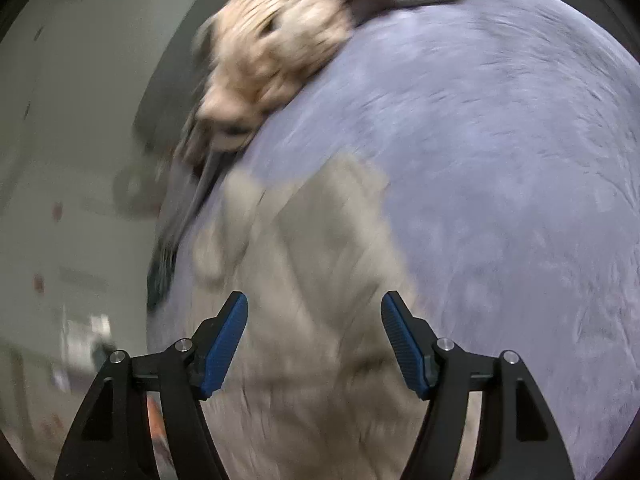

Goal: Fold large clothes
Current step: 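Release the folded side with the right tool and smooth it down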

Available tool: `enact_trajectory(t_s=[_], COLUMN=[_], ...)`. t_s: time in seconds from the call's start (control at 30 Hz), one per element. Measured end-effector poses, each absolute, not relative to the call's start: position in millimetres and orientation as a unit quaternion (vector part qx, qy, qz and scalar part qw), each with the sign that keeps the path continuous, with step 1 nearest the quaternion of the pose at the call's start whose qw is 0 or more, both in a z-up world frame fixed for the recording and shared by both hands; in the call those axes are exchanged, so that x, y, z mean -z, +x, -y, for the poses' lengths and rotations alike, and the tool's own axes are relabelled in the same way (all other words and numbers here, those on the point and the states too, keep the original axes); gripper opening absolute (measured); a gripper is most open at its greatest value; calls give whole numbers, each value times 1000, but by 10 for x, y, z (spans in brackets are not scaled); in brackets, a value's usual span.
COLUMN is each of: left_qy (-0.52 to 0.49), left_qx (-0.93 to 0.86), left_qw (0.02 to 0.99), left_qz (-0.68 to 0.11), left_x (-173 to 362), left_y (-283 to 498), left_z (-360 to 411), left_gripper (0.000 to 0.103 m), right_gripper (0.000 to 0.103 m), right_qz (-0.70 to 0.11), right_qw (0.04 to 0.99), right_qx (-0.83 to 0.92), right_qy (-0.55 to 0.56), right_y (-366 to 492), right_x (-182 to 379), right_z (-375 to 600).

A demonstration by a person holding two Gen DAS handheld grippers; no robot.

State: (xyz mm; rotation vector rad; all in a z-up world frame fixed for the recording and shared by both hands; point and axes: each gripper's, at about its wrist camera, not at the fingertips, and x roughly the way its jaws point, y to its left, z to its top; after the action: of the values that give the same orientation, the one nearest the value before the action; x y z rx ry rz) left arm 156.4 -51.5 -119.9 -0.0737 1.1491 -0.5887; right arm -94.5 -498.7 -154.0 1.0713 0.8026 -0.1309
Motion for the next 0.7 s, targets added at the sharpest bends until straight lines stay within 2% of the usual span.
enact_trajectory(t_s=[0.17, 0.2, 0.23, 0.33, 0.47, 0.57, 0.7], left_qy=[-5, 1, 6, 14, 27, 39, 61], left_qx=[248, 239, 233, 227, 230, 223, 213], left_qw=[798, 797, 796, 795, 797, 800, 808], left_qz=[-549, -555, -559, -562, -558, -556, -546], left_x=[1504, 1585, 1655, 1779, 1867, 1850, 1674], left_y=[1612, 1632, 1648, 1715, 1754, 1739, 1647], left_z=[834, 844, 849, 888, 981, 1016, 971], left_gripper=[41, 41, 41, 41, 41, 41, 41], right_gripper=[71, 48, 17, 11, 10, 11, 11], right_qz=[-369, -368, -363, -390, -464, -461, -457], right_qw=[702, 695, 692, 733, 758, 757, 769], right_qx=[78, 67, 45, 50, 101, 104, 125], right_qy=[604, 614, 622, 555, 447, 452, 428], right_y=[-560, -483, -382, -145, 23, -13, -192], right_x=[2215, 2249, 2258, 2067, 2217, 2311, 2084], right_z=[5375, 5357, 5338, 5273, 5249, 5291, 5277])
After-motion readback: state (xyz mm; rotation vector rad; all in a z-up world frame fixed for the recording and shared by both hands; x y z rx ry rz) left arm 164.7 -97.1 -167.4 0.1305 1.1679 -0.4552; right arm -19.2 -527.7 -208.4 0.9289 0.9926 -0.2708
